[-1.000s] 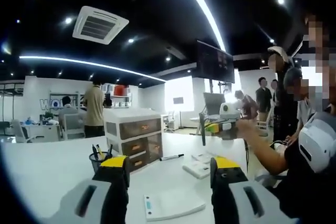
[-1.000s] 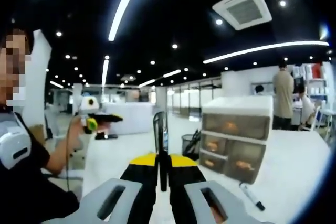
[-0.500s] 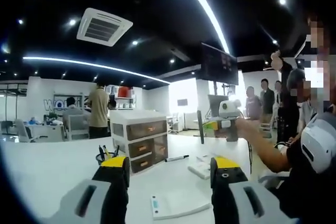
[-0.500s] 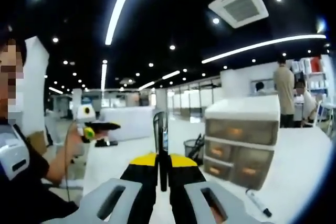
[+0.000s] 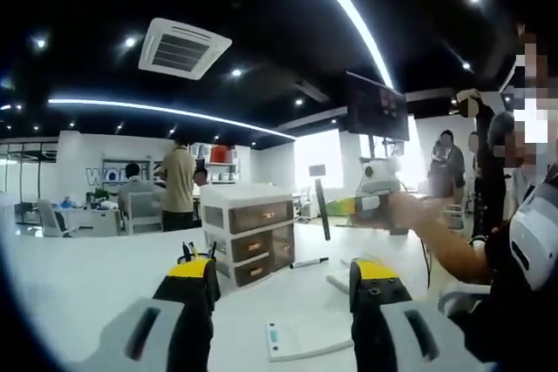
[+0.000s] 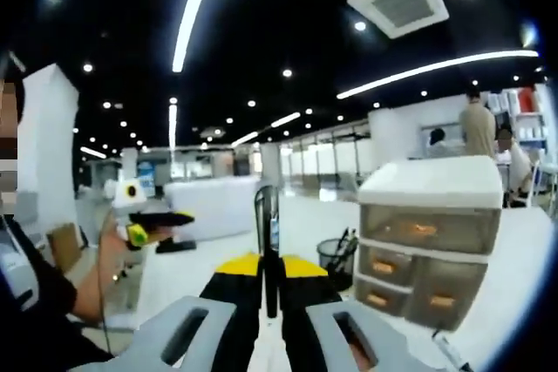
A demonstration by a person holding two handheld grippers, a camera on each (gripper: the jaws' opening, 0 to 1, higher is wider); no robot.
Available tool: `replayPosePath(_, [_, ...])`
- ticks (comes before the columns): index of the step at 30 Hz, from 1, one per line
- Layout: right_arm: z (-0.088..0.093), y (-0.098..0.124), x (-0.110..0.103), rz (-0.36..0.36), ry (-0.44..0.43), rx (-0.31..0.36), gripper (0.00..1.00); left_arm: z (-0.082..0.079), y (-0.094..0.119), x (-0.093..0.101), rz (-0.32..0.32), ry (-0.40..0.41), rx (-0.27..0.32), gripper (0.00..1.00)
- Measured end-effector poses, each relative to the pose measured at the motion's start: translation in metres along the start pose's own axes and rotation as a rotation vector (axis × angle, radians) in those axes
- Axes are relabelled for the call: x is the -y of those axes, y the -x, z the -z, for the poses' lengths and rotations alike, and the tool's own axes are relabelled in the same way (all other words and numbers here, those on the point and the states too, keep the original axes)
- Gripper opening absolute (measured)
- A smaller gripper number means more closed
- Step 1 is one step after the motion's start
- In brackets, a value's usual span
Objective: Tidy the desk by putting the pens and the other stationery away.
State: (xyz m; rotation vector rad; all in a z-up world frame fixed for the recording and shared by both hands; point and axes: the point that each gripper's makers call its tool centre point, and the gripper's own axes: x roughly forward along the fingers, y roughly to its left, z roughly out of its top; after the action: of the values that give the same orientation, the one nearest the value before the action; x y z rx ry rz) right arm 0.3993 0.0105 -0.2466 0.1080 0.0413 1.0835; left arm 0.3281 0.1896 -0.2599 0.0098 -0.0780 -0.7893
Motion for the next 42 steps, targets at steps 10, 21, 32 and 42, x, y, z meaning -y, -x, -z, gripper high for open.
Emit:
replayPosePath(10, [0.006, -0.030, -0.019, 0.033, -0.019, 0.004, 0.05, -0.007, 0.008, -0.004, -0.013, -0.001, 0.022, 0.63])
replayPosePath(21, [0.003, -0.063, -0.002, 0.067, -0.014, -0.022, 0.05, -0.011, 0.015, -0.009, -0.035, 0.003, 0.038, 0.63])
replayPosePath(32, [0.000, -0.106, 0.023, 0.105, -0.036, -0.023, 0.05, -0.013, 0.022, -0.020, -0.080, 0.003, 0.035, 0.63])
replayPosePath(42, [0.009, -0.146, 0.050, 0.174, 0.007, -0.057, 0.05, -0.013, 0.029, -0.027, -0.106, 0.002, 0.029, 0.63])
